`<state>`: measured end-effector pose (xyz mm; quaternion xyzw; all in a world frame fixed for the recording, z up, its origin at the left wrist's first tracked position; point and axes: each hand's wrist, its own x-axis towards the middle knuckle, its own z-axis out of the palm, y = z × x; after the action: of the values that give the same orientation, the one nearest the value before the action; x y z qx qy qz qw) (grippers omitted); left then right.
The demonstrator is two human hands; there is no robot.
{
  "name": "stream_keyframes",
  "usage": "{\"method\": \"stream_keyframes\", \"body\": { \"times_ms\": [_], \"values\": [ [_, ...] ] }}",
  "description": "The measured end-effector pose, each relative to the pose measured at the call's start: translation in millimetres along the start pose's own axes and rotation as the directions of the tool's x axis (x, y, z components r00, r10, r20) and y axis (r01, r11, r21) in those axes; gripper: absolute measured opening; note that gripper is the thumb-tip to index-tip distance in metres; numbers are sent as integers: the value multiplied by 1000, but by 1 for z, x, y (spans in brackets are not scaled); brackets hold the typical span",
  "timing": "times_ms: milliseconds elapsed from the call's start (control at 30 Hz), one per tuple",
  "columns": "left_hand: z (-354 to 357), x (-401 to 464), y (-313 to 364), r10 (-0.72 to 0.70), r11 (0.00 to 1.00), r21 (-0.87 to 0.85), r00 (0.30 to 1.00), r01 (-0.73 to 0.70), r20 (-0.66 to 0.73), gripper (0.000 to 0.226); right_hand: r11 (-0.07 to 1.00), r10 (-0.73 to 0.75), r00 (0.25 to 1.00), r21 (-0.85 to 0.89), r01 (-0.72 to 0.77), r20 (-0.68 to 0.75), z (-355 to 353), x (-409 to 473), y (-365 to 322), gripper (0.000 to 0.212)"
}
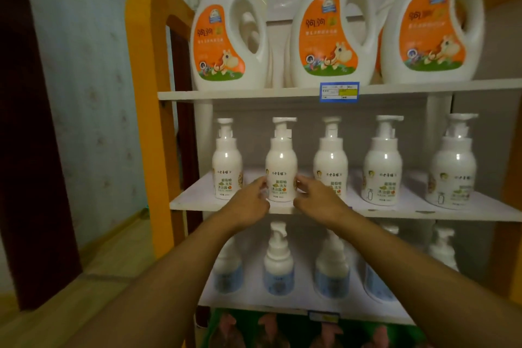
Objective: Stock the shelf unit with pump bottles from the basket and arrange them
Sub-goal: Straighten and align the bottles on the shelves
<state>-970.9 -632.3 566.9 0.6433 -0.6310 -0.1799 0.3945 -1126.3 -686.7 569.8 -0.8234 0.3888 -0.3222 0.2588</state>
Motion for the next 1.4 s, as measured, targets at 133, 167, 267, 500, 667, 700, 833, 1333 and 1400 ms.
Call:
{"method": "stream_keyframes", "body": {
  "times_ms": [133, 167, 267, 500, 667, 700, 833, 1333, 1400],
  "values": [
    [2, 1, -1, -16, 1000, -22, 996, 14, -85, 57, 999, -16, 1000, -34, 17, 11, 2, 2, 1, 49],
    [3, 2, -3, -15, 1000, -19, 996, 13, -88, 58, 999, -16, 1000, -36, 17, 12, 2, 3, 2, 49],
    [2, 5, -8, -20, 999, -40, 996, 17, -84, 59, 999, -16, 1000, -31, 16, 13, 2, 3, 3, 52],
    [7, -8, -11, 43, 988, -141, 982, -70, -184, 56, 999, -45, 997, 20, 47, -68, 5, -9, -2, 52],
    [35, -47, -41, 123, 944, -241, 919, -225, -374, 23, 952, -83, 973, 273, 142, -215, 21, -51, 10, 33],
    [43, -51, -51, 92, 943, -277, 945, -183, -314, 24, 940, -57, 983, 321, 112, -176, 28, -58, 18, 28],
    [81, -52, -101, -151, 933, -334, 988, 136, -17, 37, 953, 122, 991, 285, -101, -57, 71, -62, 73, 21],
    [115, -40, -158, -210, 921, -293, 960, 257, 183, 75, 959, 219, 955, 138, -249, 201, 138, -55, 133, 64],
    [116, -39, -163, -211, 921, -294, 962, 256, 175, 73, 957, 210, 959, 161, -242, 191, 139, -58, 135, 67]
  ]
}}
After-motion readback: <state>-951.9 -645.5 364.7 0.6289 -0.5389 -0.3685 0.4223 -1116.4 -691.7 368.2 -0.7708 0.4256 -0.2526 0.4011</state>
